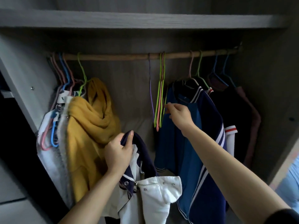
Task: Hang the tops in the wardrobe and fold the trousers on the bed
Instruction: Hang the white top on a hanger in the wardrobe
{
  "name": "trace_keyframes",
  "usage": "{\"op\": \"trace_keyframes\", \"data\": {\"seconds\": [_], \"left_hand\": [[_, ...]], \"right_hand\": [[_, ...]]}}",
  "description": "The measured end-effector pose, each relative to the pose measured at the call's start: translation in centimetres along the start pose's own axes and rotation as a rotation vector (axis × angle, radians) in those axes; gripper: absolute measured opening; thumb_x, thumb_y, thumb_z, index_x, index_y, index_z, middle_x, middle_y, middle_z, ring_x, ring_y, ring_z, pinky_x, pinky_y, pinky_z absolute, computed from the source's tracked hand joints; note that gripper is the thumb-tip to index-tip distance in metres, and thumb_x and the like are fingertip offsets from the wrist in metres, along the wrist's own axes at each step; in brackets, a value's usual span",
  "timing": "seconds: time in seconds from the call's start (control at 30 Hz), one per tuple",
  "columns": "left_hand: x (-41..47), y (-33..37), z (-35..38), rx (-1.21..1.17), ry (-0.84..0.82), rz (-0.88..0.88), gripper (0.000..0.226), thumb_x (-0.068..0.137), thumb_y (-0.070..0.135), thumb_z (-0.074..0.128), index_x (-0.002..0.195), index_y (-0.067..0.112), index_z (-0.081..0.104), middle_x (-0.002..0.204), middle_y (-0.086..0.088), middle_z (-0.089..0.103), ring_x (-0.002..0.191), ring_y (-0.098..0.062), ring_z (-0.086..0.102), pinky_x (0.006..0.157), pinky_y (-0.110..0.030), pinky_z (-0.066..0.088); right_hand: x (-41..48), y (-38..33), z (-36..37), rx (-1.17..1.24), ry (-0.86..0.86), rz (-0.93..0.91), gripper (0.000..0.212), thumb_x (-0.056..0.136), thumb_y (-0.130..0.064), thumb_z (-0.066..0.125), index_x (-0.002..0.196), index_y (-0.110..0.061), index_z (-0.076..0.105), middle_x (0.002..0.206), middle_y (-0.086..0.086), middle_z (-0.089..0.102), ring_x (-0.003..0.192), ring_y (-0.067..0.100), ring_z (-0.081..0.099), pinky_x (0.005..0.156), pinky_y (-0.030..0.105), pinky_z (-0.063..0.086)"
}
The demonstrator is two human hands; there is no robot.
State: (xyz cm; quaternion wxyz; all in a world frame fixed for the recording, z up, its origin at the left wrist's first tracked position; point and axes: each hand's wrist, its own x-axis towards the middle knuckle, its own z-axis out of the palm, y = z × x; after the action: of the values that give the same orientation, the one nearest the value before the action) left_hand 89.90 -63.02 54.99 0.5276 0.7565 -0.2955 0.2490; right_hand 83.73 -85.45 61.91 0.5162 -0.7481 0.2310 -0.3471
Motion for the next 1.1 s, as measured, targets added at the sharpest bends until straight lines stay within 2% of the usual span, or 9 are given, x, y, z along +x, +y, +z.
{"op": "trace_keyframes", "data": {"seconds": [0.1,0.23,0.37,0.57,0.77,0.83,0.93,1.0,1.1], "left_hand": [[0.1,-0.1,0.0,-0.010,-0.003,-0.003,0.048,0.093,0.032,0.064,0.054,0.022,0.038,0.045,0.005,0.040,0.047,-0.018,0.042,0.049,-0.031,0.031],[-0.3,0.0,0.2,-0.025,-0.005,-0.047,0.046,0.094,0.031,0.064,0.055,0.015,0.045,0.047,0.001,0.047,0.050,-0.026,0.048,0.050,-0.040,0.040],[-0.4,0.5,0.5,-0.023,0.014,-0.083,0.048,0.093,0.030,0.065,0.054,0.019,0.041,0.047,0.000,0.048,0.051,-0.030,0.050,0.052,-0.043,0.043],[-1.2,1.8,1.4,-0.012,0.031,-0.050,0.049,0.091,0.042,0.060,0.052,0.023,0.036,0.044,0.003,0.041,0.048,-0.027,0.046,0.050,-0.039,0.039],[-3.3,1.9,2.9,0.045,0.030,-0.071,0.051,0.094,0.036,0.065,0.052,0.020,0.040,0.044,0.002,0.042,0.048,-0.025,0.044,0.049,-0.040,0.041],[-4.0,2.0,3.3,0.090,0.027,-0.122,0.049,0.093,0.034,0.065,0.054,0.013,0.045,0.047,-0.001,0.047,0.051,-0.028,0.048,0.051,-0.042,0.043],[-4.9,2.4,3.7,0.125,0.018,-0.182,0.049,0.093,0.035,0.065,0.055,0.012,0.044,0.048,-0.002,0.048,0.053,-0.030,0.047,0.054,-0.041,0.043],[-5.4,2.7,3.7,0.137,0.015,-0.191,0.050,0.093,0.036,0.065,0.054,0.014,0.042,0.048,-0.001,0.045,0.053,-0.028,0.044,0.054,-0.038,0.040],[-6.2,2.5,3.6,0.163,0.002,-0.199,0.051,0.093,0.038,0.065,0.055,0.013,0.042,0.048,-0.002,0.046,0.053,-0.027,0.045,0.053,-0.037,0.038]], "right_hand": [[-0.4,-0.9,0.2,0.093,-0.109,0.052,0.039,0.094,-0.059,0.053,0.096,-0.026,0.073,0.079,-0.013,0.065,0.072,0.005,0.058,0.063,0.021,0.041],[-0.4,-0.9,0.7,0.059,-0.131,-0.042,0.014,0.094,-0.040,0.065,0.091,-0.029,0.073,0.088,-0.011,0.070,0.075,0.002,0.060,0.069,0.019,0.046],[-0.5,-0.8,0.0,0.020,-0.004,-0.070,0.016,0.097,-0.033,0.060,0.098,-0.025,0.073,0.088,-0.008,0.071,0.078,0.007,0.064,0.067,0.020,0.048],[-0.7,-0.9,-2.8,-0.056,0.237,-0.223,0.030,0.108,-0.028,0.032,0.121,-0.012,0.053,0.084,-0.003,0.060,0.068,0.009,0.053,0.063,0.029,0.038],[-6.2,5.0,-5.2,0.060,0.317,-0.329,0.022,0.105,-0.042,0.036,0.109,-0.024,0.048,0.072,-0.009,0.054,0.062,0.002,0.050,0.057,0.017,0.038],[-8.4,8.1,-5.3,0.051,0.234,-0.277,0.019,0.100,-0.046,0.049,0.107,-0.030,0.046,0.069,-0.014,0.055,0.062,0.002,0.051,0.058,0.017,0.039],[-9.8,11.2,-5.6,-0.010,0.176,-0.149,0.037,0.094,-0.037,0.064,0.124,-0.028,0.045,0.059,-0.014,0.053,0.058,0.006,0.054,0.060,0.027,0.042],[-10.4,12.2,-6.2,-0.057,0.203,-0.067,0.038,0.094,-0.045,0.061,0.128,-0.034,0.047,0.057,-0.013,0.053,0.057,0.006,0.053,0.061,0.030,0.043],[-11.7,13.8,-7.4,-0.179,0.150,-0.046,0.021,0.099,-0.051,0.047,0.111,-0.037,0.058,0.055,-0.009,0.054,0.059,0.012,0.054,0.062,0.035,0.043]]}}
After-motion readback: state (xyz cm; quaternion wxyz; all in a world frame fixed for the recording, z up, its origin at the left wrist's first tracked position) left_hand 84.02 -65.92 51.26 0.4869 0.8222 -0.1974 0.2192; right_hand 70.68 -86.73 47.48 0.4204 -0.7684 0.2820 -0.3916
